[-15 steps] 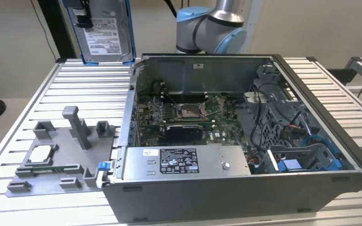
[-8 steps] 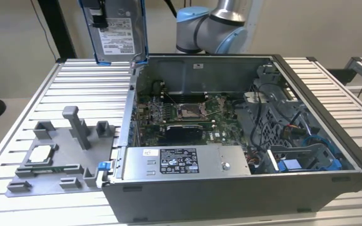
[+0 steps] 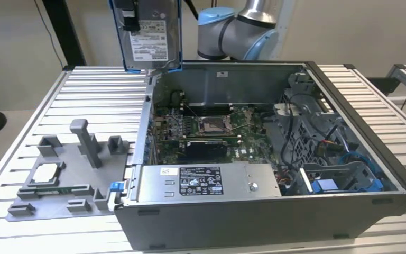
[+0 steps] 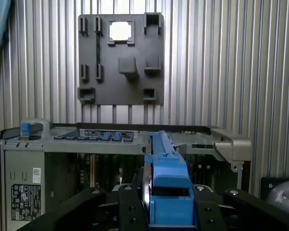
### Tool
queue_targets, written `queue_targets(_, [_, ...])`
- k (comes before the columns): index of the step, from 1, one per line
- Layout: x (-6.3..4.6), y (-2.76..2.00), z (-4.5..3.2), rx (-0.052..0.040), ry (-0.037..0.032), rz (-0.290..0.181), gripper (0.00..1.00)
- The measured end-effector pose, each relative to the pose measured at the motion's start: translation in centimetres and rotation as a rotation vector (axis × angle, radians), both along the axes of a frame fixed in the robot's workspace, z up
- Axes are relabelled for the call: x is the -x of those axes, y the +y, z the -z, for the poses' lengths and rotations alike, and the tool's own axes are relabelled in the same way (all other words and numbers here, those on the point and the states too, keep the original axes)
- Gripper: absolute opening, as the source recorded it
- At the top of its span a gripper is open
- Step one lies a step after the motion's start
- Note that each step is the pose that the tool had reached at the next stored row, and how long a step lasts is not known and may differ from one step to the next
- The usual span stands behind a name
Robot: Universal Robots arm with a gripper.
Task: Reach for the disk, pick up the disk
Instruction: 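Pick up the disk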
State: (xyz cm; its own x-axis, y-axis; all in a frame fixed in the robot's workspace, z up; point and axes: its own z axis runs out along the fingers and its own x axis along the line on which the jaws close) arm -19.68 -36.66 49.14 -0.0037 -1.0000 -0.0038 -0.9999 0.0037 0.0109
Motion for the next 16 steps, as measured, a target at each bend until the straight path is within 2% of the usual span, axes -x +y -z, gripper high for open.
queue_targets(16, [-7.0,0.02,0.0,0.0001,0.0017,0.0,0.0])
